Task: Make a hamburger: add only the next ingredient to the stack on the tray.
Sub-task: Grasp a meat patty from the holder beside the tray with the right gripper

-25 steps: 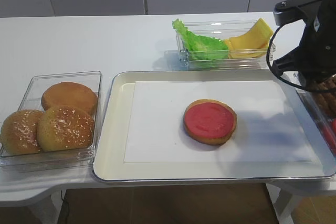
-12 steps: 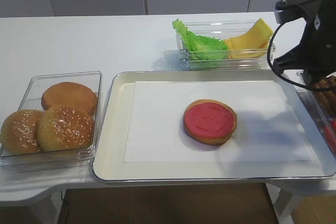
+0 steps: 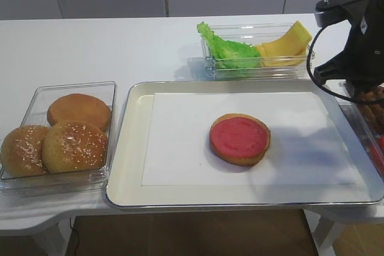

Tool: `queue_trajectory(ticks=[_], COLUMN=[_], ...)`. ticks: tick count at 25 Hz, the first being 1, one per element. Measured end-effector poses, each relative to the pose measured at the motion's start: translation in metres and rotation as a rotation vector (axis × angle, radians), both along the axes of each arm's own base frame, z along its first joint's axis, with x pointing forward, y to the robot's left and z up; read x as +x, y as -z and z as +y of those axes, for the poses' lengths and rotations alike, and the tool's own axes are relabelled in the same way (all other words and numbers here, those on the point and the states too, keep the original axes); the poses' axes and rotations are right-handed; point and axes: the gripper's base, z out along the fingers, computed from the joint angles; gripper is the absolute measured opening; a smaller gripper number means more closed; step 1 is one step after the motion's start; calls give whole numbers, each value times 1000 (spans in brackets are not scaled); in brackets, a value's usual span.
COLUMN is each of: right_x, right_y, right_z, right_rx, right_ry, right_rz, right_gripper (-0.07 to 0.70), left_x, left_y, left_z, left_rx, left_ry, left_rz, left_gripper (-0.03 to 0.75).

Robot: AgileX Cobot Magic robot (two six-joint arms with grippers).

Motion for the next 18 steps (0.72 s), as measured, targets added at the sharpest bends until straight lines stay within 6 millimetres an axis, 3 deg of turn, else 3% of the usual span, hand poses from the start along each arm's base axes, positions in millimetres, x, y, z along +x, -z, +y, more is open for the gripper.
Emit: queue_trajectory(ticks=[4, 6, 18], right_x=[0, 1, 6], right_y=[0, 1, 9], right_z=[0, 0, 0], right_rx=[2, 2, -24], right_ry=[1, 0, -13], right_rz=[1, 2, 6], right_gripper=[426, 489, 349], left_x=[0, 0, 0], left_y=[0, 0, 0], left_z=[0, 0, 0], left_rx=[0, 0, 0], left_ry=[0, 0, 0], left_rz=[0, 0, 0], left_gripper=[417, 417, 417])
